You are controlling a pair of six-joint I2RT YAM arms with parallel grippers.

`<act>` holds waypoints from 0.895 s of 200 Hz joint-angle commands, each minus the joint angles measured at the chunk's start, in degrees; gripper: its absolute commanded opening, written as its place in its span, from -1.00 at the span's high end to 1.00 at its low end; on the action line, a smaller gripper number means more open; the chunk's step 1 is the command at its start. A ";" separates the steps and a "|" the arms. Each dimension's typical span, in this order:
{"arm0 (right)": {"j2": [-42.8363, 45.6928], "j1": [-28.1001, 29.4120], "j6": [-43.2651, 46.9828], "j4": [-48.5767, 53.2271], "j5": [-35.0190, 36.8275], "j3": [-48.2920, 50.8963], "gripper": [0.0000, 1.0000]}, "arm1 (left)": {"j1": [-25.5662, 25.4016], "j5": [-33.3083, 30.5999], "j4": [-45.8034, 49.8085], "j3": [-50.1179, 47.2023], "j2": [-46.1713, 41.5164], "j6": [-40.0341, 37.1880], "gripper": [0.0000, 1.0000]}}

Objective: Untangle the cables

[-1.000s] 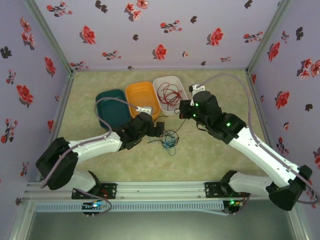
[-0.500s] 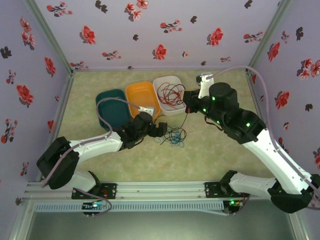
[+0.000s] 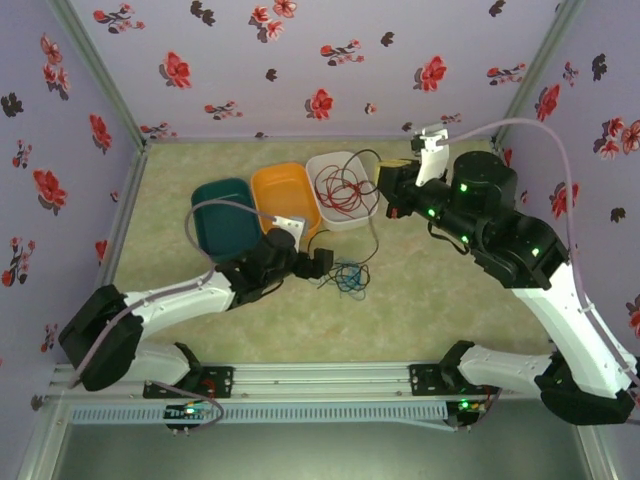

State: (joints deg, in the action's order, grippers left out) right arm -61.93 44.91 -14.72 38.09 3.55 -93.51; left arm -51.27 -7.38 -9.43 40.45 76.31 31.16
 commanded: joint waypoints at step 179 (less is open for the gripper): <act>-15.48 0.26 5.17 -6.89 -1.89 -8.54 1.00 | 0.80 -18.06 11.36 -6.87 -24.71 0.36 -0.99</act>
State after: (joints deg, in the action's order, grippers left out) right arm -74.19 44.91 -11.53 35.77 2.31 -99.53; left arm -51.07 -18.22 -3.77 34.35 55.02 30.55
